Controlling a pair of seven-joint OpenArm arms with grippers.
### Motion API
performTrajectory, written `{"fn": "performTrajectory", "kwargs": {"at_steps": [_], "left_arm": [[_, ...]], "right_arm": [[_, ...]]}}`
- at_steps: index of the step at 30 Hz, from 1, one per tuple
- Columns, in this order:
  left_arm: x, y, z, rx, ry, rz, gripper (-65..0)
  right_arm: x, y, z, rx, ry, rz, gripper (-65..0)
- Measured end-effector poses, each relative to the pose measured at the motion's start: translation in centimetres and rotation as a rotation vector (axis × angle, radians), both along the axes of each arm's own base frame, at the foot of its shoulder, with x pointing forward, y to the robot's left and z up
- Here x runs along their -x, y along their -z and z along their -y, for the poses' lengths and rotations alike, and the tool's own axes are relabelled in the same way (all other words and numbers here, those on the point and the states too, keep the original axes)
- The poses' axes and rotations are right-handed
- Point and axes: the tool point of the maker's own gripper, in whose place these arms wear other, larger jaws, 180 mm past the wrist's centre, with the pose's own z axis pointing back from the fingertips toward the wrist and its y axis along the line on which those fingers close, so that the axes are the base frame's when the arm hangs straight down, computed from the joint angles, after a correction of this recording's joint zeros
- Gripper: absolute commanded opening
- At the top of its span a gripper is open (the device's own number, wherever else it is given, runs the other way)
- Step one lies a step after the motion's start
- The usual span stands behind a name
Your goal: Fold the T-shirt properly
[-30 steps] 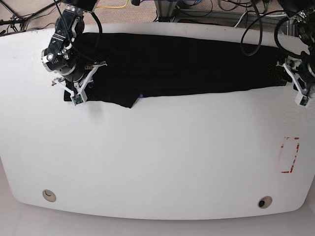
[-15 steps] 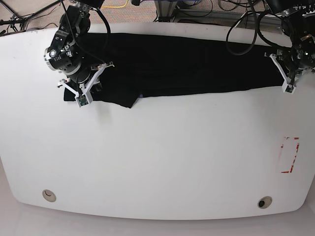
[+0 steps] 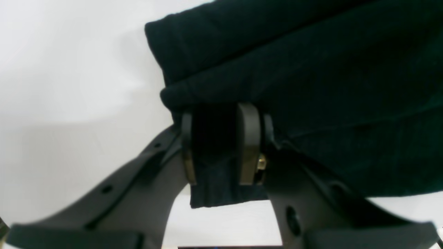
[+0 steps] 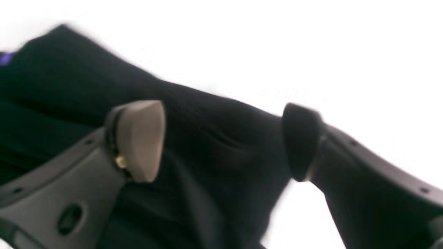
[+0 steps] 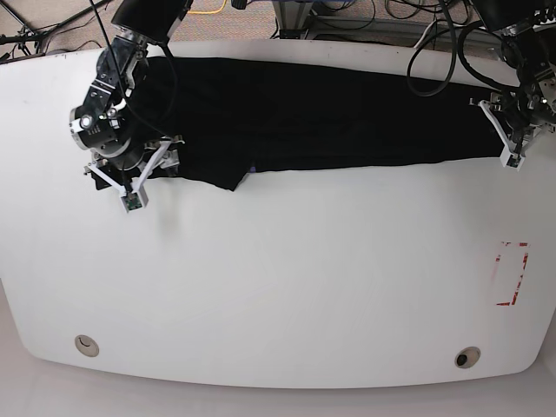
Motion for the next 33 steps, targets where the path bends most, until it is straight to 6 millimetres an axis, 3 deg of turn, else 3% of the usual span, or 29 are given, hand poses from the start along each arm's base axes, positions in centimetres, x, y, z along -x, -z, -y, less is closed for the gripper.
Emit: {"fn": "performTrajectory", "kwargs": {"at_steps": [7, 15, 23, 29, 33], "left_arm": [[-0.2, 0.0, 0.0, 0.003, -0.001, 0.006, -50.6], [-0.1, 0.1, 0.0, 0.005, -0.001, 0.006, -50.6], [-0.1, 0.1, 0.0, 0.005, -0.001, 0.008, -50.6], [-0.1, 0.1, 0.0, 0.005, -0.003, 0.009, -50.6], [-0.1, 0.1, 0.0, 0.006, -0.003, 0.009, -50.6]], "right_arm": [[-0.1, 1.5, -3.0, -0.012, -0.102, -0.050, -14.7], [-1.9, 1.8, -6.5, -0.092, -0.151, -0.046, -14.7], [-3.5, 2.4, -7.1, -0.126, -0.152, -0.060, -14.9], [-3.4, 4.4, -8.7, -0.185, -0.158, -0.114, -14.9], [-3.6, 4.3, -9.3, -0.210, -0.161, -0.097, -14.9]]}}
